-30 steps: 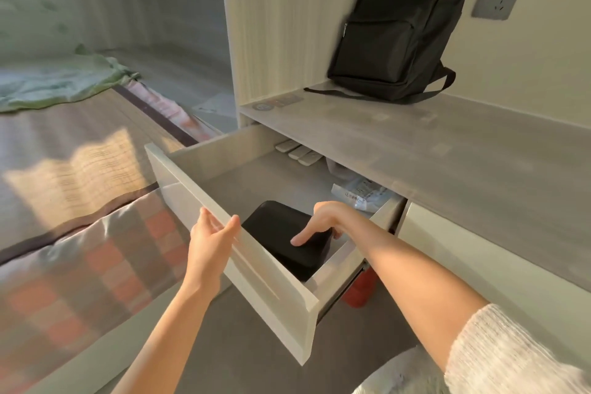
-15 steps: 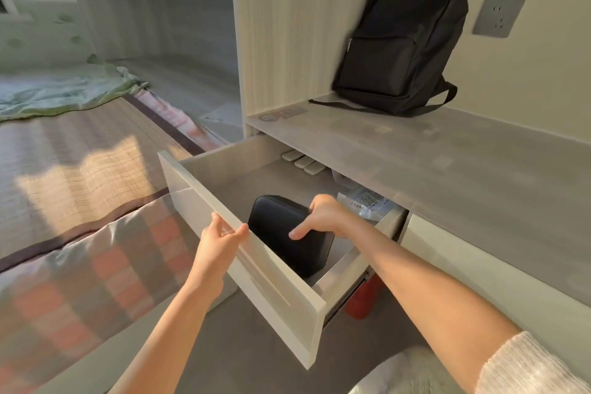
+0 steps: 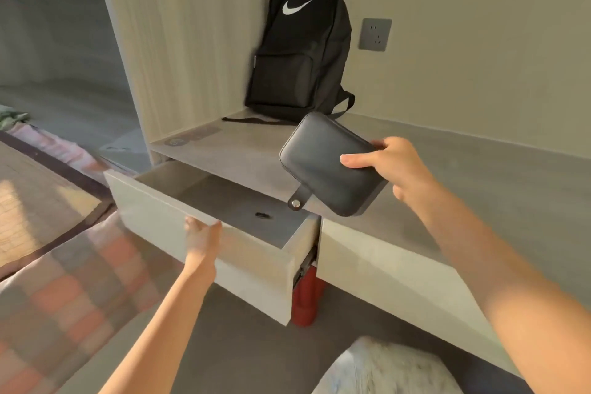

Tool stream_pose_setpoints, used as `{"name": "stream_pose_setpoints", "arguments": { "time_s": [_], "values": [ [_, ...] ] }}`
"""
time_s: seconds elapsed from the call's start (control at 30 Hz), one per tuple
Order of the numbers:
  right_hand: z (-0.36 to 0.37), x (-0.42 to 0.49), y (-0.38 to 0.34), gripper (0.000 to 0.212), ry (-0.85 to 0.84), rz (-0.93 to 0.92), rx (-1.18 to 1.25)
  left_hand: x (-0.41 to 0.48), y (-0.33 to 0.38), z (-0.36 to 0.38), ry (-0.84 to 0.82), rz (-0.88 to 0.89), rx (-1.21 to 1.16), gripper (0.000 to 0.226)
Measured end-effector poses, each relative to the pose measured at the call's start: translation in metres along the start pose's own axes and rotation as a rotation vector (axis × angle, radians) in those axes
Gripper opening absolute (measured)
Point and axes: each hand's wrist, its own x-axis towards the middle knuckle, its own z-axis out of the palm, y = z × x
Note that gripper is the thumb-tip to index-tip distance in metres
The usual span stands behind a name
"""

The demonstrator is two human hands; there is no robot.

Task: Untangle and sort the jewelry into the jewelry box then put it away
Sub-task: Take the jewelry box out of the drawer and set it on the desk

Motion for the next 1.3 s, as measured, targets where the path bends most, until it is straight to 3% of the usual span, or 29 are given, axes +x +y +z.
{"name": "stream_pose_setpoints", "arguments": {
  "time_s": [0.07, 0.23, 0.43, 0.57, 0.7, 0.77, 0.83, 0.93, 1.03, 1.13, 1.2, 1.3],
  "values": [
    [-0.028, -0.005, 0.007, 0.027, 0.029, 0.039, 0.040, -0.006, 0.000, 0.025, -0.007, 0.017, 0.075, 0.042],
    [-0.087, -0.008, 0.030, 0.028, 0.107, 0.184, 0.084, -0.032, -0.002, 0.078, -0.096, 0.027, 0.099, 0.059],
    [-0.142, -0.022, 0.063, 0.038, 0.166, 0.289, 0.116, -0.043, 0.011, 0.109, -0.097, -0.022, 0.023, 0.055],
    [-0.166, -0.036, 0.075, 0.029, 0.159, 0.330, 0.150, -0.049, 0.017, 0.112, -0.095, -0.025, -0.063, 0.056],
    [-0.188, -0.044, 0.081, 0.033, 0.164, 0.345, 0.146, -0.054, 0.023, 0.111, -0.103, -0.079, -0.103, 0.049],
    [-0.200, -0.046, 0.085, 0.037, 0.180, 0.355, 0.147, -0.062, 0.028, 0.111, -0.083, -0.065, -0.150, 0.066],
    [-0.212, -0.047, 0.091, 0.039, 0.184, 0.371, 0.141, -0.082, 0.039, 0.115, -0.003, 0.144, -0.144, 0.072],
    [-0.232, -0.044, 0.097, 0.046, 0.185, 0.404, 0.131, -0.127, 0.072, 0.137, 0.033, 0.658, 0.069, 0.060],
    [-0.249, -0.036, 0.101, 0.037, 0.145, 0.427, 0.159, -0.159, 0.096, 0.186, -0.286, 1.010, 0.323, 0.044],
    [-0.260, -0.023, 0.106, 0.031, 0.100, 0.425, 0.169, -0.180, 0.101, 0.236, -0.585, 1.320, 0.699, 0.054],
    [-0.267, -0.011, 0.111, 0.038, 0.041, 0.419, 0.132, -0.183, 0.100, 0.267, -0.788, 1.360, 0.911, 0.070],
    [-0.275, 0.006, 0.120, 0.043, -0.064, 0.411, 0.079, -0.174, 0.104, 0.304, -0.987, 1.259, 1.123, 0.097]
  ]
}}
